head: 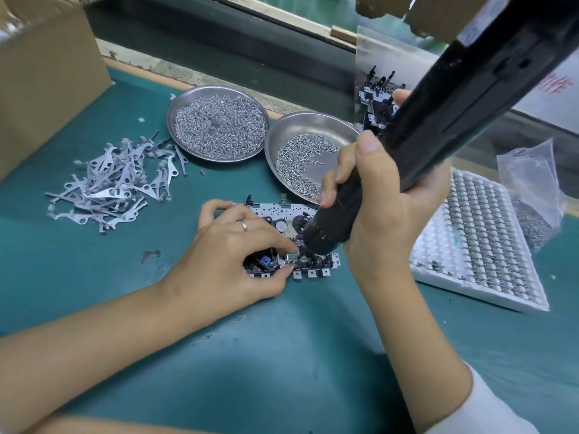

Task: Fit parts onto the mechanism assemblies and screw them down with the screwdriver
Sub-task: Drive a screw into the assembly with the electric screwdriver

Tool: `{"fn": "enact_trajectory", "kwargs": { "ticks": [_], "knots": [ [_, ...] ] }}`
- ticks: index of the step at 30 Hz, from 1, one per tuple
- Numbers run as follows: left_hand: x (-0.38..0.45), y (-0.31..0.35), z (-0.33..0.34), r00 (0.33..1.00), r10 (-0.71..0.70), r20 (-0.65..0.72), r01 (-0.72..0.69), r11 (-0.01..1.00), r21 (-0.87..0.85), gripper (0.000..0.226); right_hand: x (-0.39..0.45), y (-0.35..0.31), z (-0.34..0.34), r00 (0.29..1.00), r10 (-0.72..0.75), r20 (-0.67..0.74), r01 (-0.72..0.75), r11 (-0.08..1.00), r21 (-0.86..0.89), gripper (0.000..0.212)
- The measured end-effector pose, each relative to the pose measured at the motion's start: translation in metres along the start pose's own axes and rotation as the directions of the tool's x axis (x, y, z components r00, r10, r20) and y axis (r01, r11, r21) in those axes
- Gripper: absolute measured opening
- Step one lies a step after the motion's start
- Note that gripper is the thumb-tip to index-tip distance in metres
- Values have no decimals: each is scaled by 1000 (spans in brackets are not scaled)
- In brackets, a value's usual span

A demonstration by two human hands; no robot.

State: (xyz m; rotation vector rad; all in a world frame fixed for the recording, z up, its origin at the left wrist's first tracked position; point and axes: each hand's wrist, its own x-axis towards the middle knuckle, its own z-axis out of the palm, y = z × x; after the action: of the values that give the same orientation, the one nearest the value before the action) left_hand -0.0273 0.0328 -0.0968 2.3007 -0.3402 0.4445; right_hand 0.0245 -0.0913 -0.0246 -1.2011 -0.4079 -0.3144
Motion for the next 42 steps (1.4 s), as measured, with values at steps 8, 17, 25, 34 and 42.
{"fn": "enact_trajectory", "kwargs": {
  "ticks": [8, 17, 25, 34, 42],
  "knots": [
    [-1, -1, -1, 1000, 7, 2, -7, 1000, 2, 23, -7, 4, -19, 1000, -8, 3, 8, 992, -129, 35],
    [16, -8, -15, 942, -134, -307, 77, 979, -191, 17, -69, 35, -38, 832, 41, 553, 472, 468, -747, 32],
    [13, -7, -14, 936, -101, -337, 61, 990, -129, 22, -87, 17, -33, 693, 217, 687, 694, 56, -718, 25],
    [6, -15, -10, 949, -63, -308, 36, 995, -94, 33, -137, -44, -128, 782, 139, 608, 604, 73, -794, 22],
    [8, -27, -6, 954, -116, -276, 106, 993, -52, 28, -120, -84, -246, 998, 8, 56, 54, -366, -929, 43]
  ]
}}
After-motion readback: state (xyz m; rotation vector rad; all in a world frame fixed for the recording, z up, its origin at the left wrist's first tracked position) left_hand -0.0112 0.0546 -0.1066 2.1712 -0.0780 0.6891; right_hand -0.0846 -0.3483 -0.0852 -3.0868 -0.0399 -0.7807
